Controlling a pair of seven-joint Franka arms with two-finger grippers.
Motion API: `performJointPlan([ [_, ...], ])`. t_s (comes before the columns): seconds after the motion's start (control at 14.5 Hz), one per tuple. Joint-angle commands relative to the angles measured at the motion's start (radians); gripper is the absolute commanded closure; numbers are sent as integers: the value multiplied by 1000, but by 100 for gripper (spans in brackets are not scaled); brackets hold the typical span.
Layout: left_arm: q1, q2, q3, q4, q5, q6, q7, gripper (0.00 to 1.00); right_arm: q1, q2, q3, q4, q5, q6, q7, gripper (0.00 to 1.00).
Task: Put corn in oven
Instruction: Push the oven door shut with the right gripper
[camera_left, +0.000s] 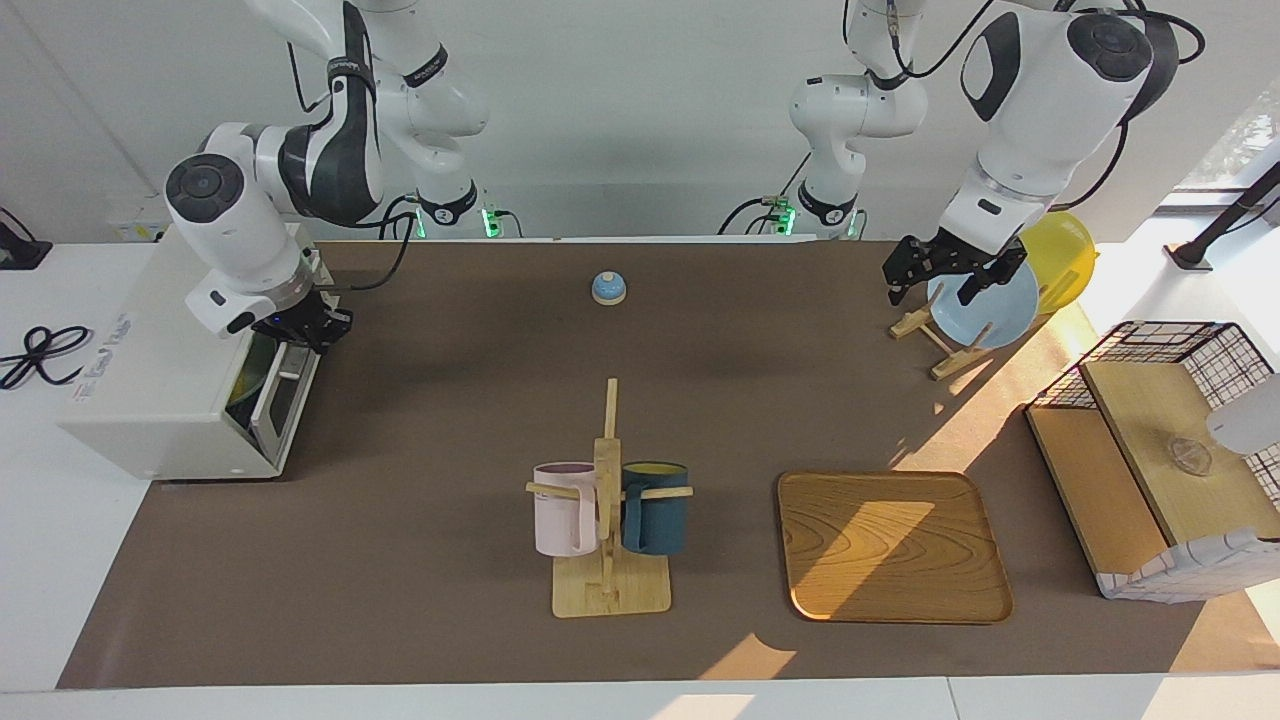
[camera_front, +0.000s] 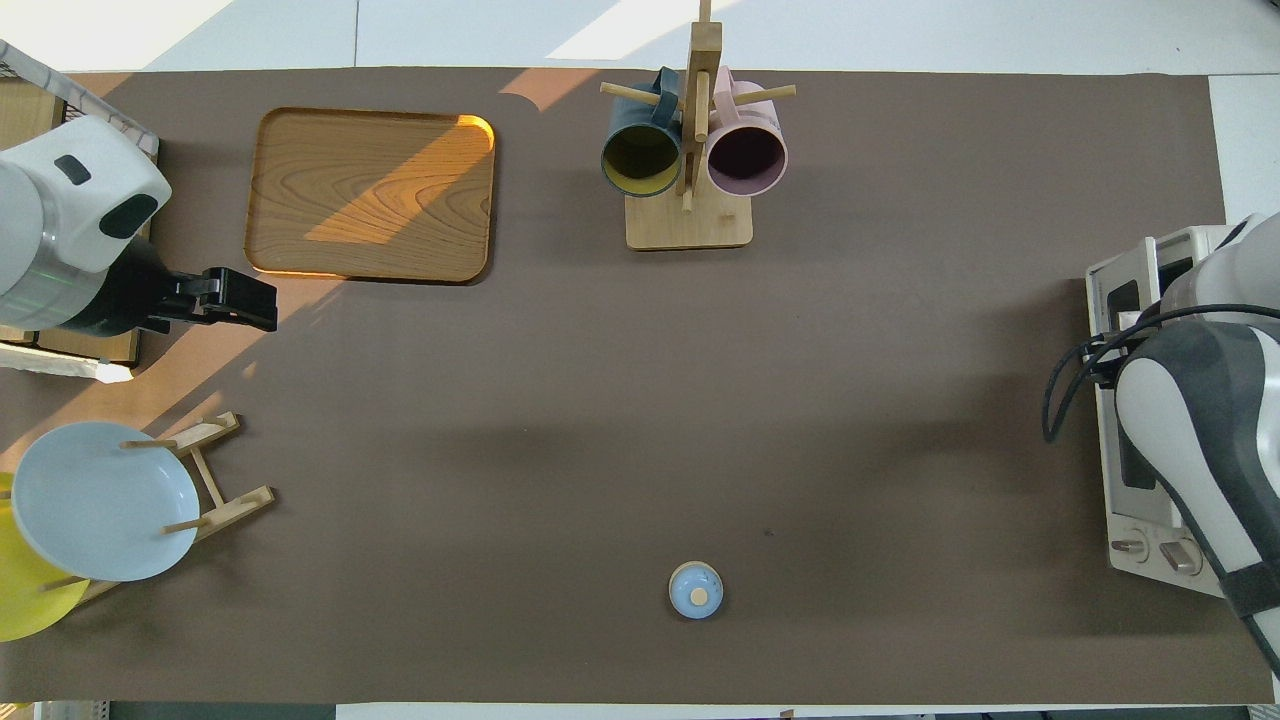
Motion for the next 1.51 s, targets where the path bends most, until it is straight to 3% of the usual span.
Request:
performJointPlan([
  [0.0,7,-11,-1,2,-17,0,4,0,-15,-14,8,14,-18,-41,-40,92],
  [0.41,7,-11,-1,1,-17,0,4,0,-15,-17,8,100,-29,-139,-62,85],
  [0.55,7,-11,-1,1,-17,0,5,0,0,-11,14,187,-21,-214,-62,74],
  [0.69,7,-11,-1,1,-17,0,4,0,39,-3,23,295,6,-313,-50,59],
  [0.76,7,-11,-1,2,-17,-1,4,0,54,13,23,347,19,-361,-37,40],
  [0.83,7,-11,-1,2,-17,0,4,0,56,33,25,401,28,-395,-28,0],
  [0.96,7,-11,-1,1,-17,-1,4,0,54,40,23,450,71,-415,-27,0],
  [1.45,7,-11,-1,1,-17,-1,4,0,56,53,25,473,95,-398,-10,0],
])
